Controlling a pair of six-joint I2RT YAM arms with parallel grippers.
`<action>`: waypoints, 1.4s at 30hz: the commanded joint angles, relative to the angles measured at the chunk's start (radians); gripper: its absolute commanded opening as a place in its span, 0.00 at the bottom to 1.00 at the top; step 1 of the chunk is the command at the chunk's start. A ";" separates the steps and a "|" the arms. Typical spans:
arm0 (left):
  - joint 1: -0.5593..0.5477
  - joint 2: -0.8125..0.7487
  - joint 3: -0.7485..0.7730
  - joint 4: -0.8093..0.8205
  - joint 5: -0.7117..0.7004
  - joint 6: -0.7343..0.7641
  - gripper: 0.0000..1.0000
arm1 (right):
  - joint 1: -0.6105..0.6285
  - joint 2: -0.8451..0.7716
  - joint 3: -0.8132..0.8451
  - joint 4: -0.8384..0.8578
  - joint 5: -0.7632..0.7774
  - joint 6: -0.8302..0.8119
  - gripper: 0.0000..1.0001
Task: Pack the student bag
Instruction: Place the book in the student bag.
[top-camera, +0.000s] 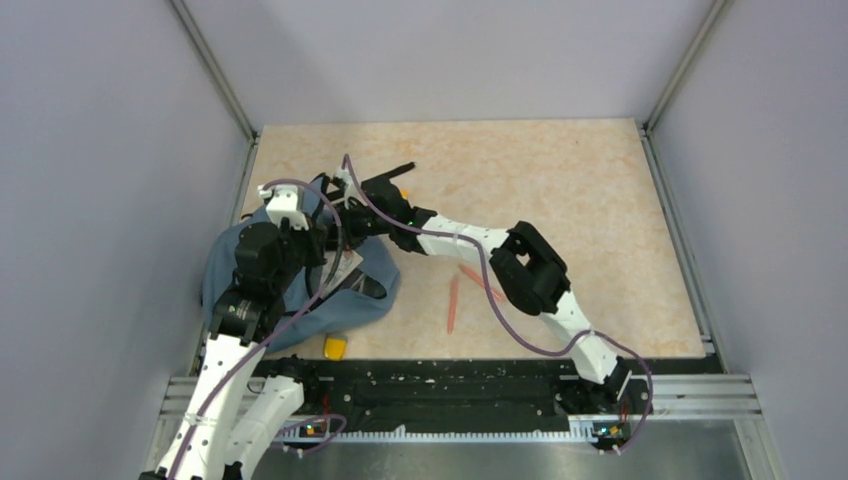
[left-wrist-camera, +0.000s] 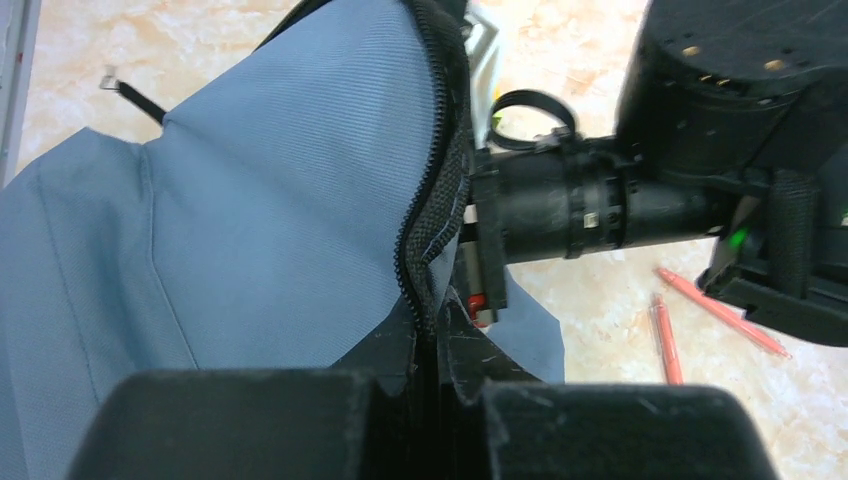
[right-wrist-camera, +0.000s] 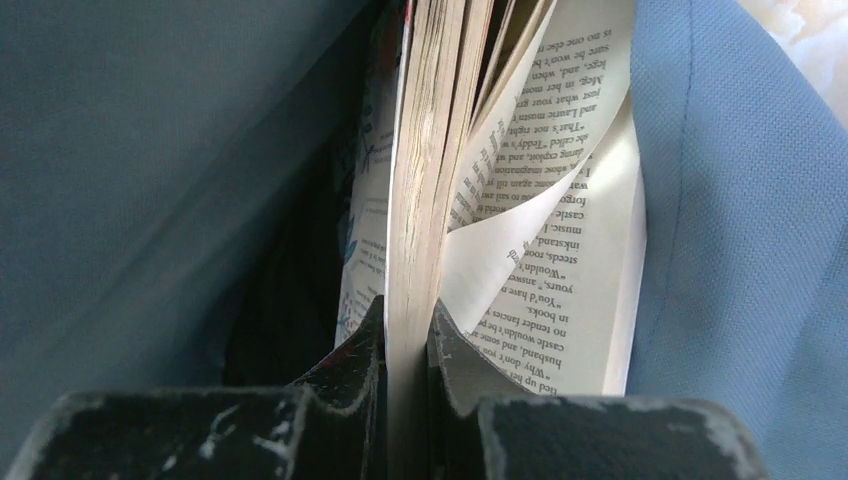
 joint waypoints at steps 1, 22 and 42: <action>-0.010 -0.016 0.009 0.081 0.076 -0.023 0.00 | 0.044 0.057 0.146 0.095 0.111 -0.012 0.00; -0.011 -0.018 0.009 0.079 0.076 -0.025 0.00 | 0.092 0.005 0.024 0.161 0.122 -0.069 0.35; -0.011 -0.024 0.008 0.079 0.061 -0.025 0.00 | 0.077 -0.438 -0.443 0.049 0.363 -0.363 0.61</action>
